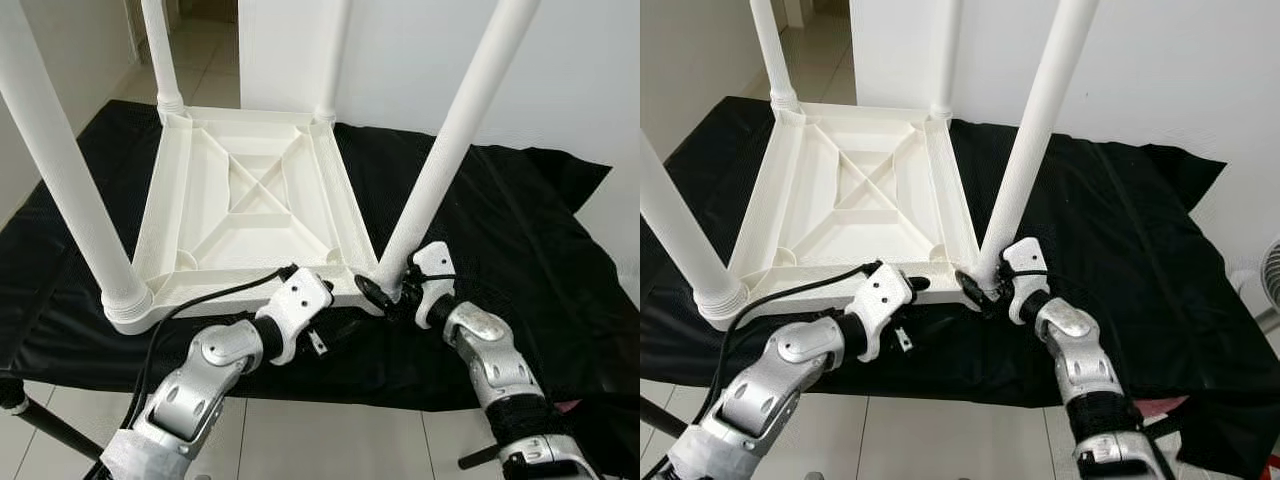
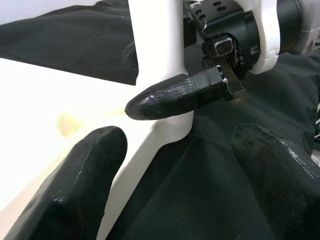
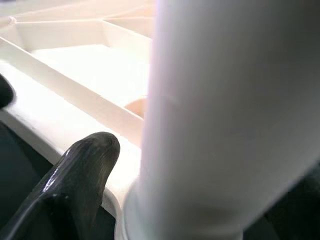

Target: Building children table

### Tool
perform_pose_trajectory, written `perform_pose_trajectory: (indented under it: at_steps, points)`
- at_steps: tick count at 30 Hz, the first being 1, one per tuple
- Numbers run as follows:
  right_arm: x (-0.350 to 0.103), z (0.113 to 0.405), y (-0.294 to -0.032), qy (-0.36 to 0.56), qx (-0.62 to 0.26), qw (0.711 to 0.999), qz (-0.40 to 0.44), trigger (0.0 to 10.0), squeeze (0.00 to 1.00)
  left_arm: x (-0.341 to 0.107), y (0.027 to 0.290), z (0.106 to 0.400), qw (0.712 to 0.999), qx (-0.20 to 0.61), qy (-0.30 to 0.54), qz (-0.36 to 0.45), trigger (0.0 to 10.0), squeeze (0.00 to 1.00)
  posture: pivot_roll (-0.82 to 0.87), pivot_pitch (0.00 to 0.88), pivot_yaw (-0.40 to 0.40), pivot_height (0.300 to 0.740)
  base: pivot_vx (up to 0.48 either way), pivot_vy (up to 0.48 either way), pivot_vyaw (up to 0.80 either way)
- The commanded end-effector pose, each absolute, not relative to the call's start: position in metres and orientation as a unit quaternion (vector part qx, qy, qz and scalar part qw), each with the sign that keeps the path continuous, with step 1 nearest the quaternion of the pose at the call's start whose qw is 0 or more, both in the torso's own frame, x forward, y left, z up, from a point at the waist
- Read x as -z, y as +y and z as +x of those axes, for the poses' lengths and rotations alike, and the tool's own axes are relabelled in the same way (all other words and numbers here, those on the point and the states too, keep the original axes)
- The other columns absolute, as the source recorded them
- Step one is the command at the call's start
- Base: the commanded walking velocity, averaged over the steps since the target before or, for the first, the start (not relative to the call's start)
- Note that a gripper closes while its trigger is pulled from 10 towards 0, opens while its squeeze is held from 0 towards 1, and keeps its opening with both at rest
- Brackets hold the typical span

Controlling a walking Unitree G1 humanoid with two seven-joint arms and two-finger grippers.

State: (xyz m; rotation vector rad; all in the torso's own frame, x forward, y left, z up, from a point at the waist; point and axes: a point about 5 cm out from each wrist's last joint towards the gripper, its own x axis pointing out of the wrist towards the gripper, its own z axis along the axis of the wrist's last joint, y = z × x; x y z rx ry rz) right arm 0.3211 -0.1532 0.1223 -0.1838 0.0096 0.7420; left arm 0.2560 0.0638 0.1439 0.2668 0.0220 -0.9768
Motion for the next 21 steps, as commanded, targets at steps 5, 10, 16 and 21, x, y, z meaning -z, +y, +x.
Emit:
perform_pose_trajectory:
  at_steps: [5, 10, 16, 21]
  points:
    - [-0.126, 0.329, -0.152, -0.001, -0.408, 0.908, -0.092, 10.0, 0.00, -0.145, 0.065, 0.258, 0.875, 0.466, 0.009, 0.135, 10.0, 0.00, 0.01, 0.000, -0.081, 0.740, 0.000, 0.000, 0.00]
    - [-0.124, 0.332, -0.153, 0.010, -0.417, 0.904, -0.091, 0.0, 0.00, -0.146, 0.066, 0.258, 0.875, 0.465, 0.008, 0.136, 10.0, 0.00, 0.02, 0.000, -0.079, 0.740, 0.000, 0.000, 0.00]
    - [-0.115, 0.327, -0.156, 0.025, -0.435, 0.897, -0.080, 0.0, 0.00, -0.145, 0.066, 0.257, 0.875, 0.464, 0.010, 0.136, 10.0, 0.00, 0.01, 0.000, -0.081, 0.740, 0.000, 0.000, 0.00]
    - [-0.111, 0.324, -0.158, 0.027, -0.433, 0.898, -0.076, 0.0, 0.00, -0.145, 0.066, 0.257, 0.875, 0.465, 0.010, 0.135, 10.0, 0.00, 0.01, 0.000, -0.082, 0.740, 0.000, 0.000, 0.00]
